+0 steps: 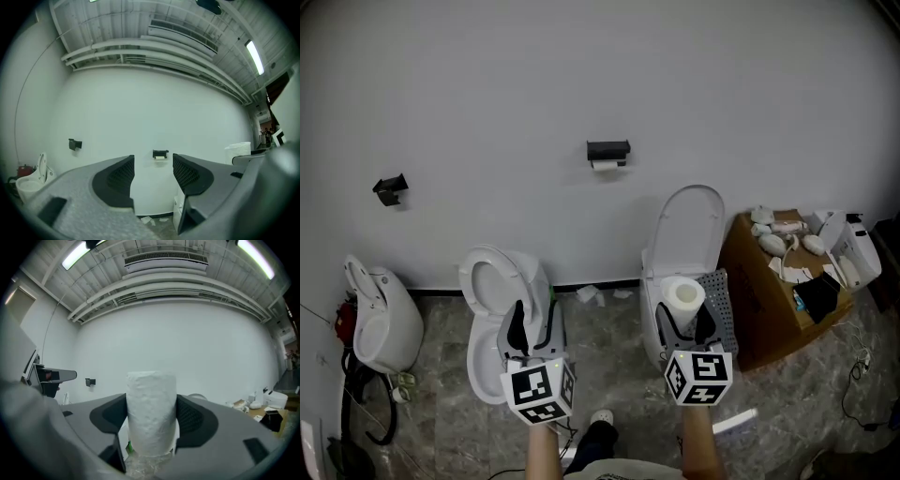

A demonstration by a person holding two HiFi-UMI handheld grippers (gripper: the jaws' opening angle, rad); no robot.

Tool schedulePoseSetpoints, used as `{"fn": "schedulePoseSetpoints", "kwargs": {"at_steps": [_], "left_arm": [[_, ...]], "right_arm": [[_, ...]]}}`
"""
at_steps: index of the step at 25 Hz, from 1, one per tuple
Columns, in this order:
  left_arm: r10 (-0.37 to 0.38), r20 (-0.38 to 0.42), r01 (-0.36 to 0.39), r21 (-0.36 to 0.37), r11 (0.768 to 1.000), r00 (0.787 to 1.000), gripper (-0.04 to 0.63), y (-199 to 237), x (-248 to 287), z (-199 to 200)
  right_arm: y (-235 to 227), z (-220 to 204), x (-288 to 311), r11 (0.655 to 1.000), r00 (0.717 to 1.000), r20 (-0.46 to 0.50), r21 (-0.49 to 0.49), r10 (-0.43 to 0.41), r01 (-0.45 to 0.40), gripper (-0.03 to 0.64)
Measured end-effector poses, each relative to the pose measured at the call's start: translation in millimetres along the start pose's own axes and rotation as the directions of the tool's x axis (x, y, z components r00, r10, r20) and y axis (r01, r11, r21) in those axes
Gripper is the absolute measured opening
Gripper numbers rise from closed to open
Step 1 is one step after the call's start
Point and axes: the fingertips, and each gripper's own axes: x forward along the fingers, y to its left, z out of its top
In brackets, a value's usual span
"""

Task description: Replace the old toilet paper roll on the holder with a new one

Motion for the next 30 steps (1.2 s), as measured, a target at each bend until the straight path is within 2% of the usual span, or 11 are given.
{"fn": "schedulePoseSetpoints", "kwargs": {"at_steps": [12, 17, 30], "left_arm": [[-0.075, 0.011, 0.075, 0.003, 0.997, 0.997, 0.238, 31.9, 148.4, 5.2], [-0.097, -0.001, 0.097, 0.005, 0.995, 0.995, 0.236, 39.4, 184.4, -0.8], [-0.083, -0.03, 0.083, -0.009, 0.997, 0.996, 0.236, 54.4, 251.4, -16.6]], "right_arm": [[-2.1, 16.7, 135.2, 0.998, 0.998, 0.017, -0.008, -0.06, 0.061, 0.301], [-1.0, 12.4, 171.8, 0.998, 0.998, -0.006, -0.013, -0.064, 0.064, 0.301], [-7.4, 5.4, 242.6, 0.999, 0.998, -0.043, -0.029, -0.045, 0.044, 0.301]]}}
